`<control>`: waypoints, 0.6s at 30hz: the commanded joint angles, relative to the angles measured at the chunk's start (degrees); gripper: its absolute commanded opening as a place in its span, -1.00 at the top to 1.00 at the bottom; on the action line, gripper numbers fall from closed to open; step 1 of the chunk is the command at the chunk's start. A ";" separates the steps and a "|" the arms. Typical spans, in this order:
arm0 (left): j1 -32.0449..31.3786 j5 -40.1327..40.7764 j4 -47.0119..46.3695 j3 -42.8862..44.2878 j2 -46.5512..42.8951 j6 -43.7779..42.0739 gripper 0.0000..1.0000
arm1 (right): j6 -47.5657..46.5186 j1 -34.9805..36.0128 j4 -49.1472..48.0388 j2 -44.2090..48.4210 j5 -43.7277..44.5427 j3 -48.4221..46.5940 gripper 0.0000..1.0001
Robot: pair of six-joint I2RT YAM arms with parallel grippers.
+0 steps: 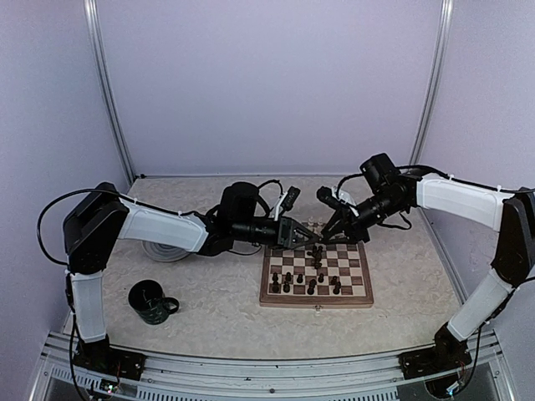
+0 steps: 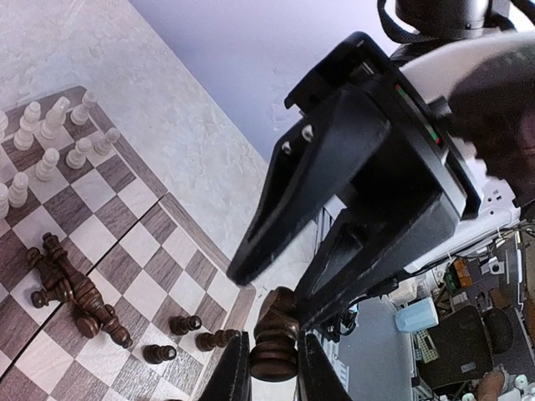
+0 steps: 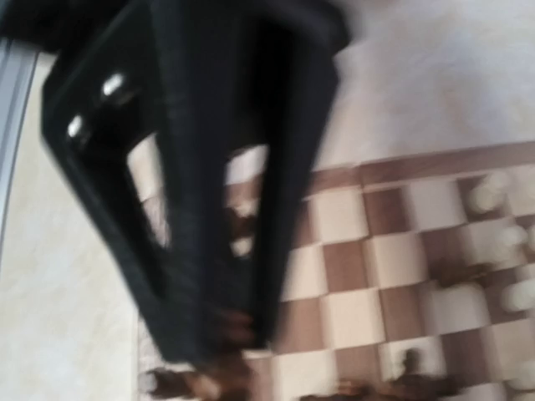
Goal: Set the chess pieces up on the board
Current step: Pass from the right arm to the left, then pass from the left arm to the right
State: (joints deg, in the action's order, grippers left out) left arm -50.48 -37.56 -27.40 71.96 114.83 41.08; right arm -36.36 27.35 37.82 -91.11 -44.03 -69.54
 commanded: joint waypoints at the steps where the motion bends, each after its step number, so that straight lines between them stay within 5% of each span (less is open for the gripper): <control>1: 0.71 1.31 -15.60 -3.76 -3.22 4.79 0.77 | 6.92 -5.45 -9.25 5.14 -6.34 0.50 0.26; 9: 0.82 6.20 -37.55 -3.89 -1.39 15.39 0.79 | 21.82 -7.74 -21.14 5.51 -18.91 2.28 0.08; 18: -0.03 6.28 -39.49 0.19 2.86 18.91 0.80 | 26.48 -7.73 -25.04 3.84 -24.47 1.81 0.07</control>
State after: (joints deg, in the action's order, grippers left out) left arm -50.00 -31.73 -63.13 70.13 115.52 57.76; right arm -13.50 19.33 16.23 -86.61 -63.44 -67.68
